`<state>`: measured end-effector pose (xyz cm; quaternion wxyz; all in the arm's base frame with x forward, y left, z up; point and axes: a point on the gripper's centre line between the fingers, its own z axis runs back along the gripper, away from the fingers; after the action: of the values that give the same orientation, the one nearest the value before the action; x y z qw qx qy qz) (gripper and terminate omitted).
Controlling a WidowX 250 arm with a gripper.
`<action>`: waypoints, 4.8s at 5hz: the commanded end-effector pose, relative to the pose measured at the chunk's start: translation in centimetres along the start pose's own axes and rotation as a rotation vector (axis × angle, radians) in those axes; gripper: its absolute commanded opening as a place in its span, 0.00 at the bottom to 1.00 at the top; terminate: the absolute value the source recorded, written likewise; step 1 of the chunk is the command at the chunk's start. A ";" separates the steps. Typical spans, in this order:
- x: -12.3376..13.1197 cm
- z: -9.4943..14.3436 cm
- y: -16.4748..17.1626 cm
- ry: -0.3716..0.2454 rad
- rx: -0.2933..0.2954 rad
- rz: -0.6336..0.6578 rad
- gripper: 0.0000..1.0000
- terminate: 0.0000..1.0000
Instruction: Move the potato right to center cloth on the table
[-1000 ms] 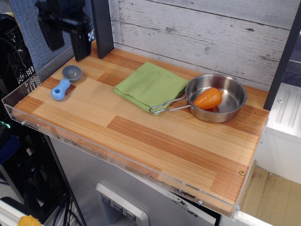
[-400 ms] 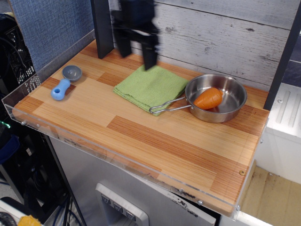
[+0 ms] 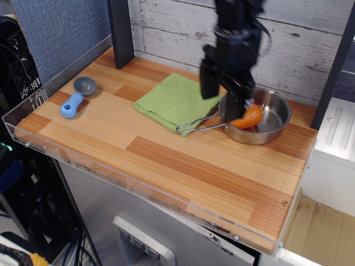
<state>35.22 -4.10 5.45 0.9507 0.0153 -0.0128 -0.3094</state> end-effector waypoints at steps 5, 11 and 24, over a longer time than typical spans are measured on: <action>2.7 -2.5 0.9 -0.033 0.034 -0.040 1.00 0.00; -1.4 3.7 1.4 -0.134 0.004 0.092 0.00 0.00; -6.9 0.1 7.5 0.026 0.035 0.387 1.00 0.00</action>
<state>35.18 6.86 3.70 0.9925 0.0260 0.0190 -0.1178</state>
